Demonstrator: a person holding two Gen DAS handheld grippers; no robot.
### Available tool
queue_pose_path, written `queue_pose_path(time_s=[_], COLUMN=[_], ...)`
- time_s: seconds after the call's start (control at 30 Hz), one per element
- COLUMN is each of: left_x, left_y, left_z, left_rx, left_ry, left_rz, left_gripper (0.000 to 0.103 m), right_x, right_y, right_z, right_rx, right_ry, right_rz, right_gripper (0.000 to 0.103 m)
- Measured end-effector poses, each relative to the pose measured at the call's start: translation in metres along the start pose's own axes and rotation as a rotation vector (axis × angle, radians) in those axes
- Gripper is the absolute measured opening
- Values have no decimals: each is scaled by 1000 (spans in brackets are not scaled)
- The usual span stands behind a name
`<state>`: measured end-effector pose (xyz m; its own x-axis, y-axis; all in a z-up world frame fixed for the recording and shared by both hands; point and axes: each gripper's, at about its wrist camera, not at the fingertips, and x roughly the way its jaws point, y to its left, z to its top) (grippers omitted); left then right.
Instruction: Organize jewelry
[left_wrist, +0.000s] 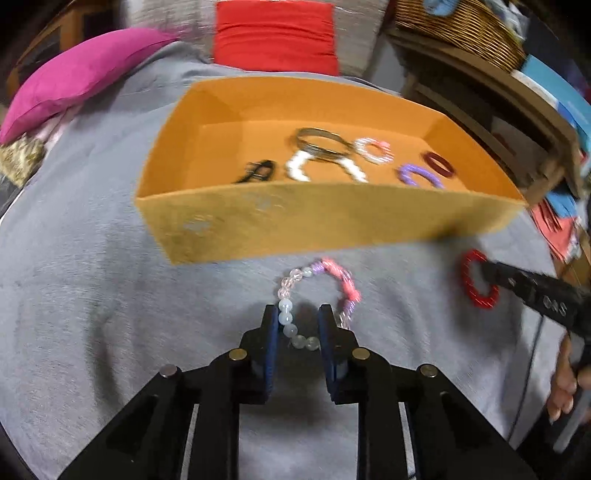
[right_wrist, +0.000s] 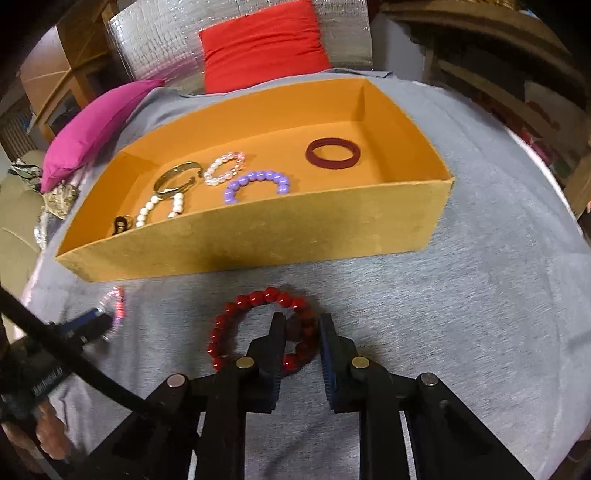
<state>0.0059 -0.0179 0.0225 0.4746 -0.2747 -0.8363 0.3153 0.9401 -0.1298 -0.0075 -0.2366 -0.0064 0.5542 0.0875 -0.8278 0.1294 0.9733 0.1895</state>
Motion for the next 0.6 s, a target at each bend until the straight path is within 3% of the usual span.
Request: queue_pose_path(time_s=[0.23,0.4,0.6], left_x=[0,-1,-4], left_y=[-30,-30,-25], left_z=[-13,-15,-17], left_rx=[119,129,114], left_ry=[10,12,11], left_rz=[78,103,125], left_gripper=[23,24,39], right_x=[-4,-5,-3], right_y=[6,7,6], right_z=[-5,-6,-3], right_rx=[-5,6,27], right_ry=[39,60,64], right_rz=[56,61,47], right_gripper=[19,20,25])
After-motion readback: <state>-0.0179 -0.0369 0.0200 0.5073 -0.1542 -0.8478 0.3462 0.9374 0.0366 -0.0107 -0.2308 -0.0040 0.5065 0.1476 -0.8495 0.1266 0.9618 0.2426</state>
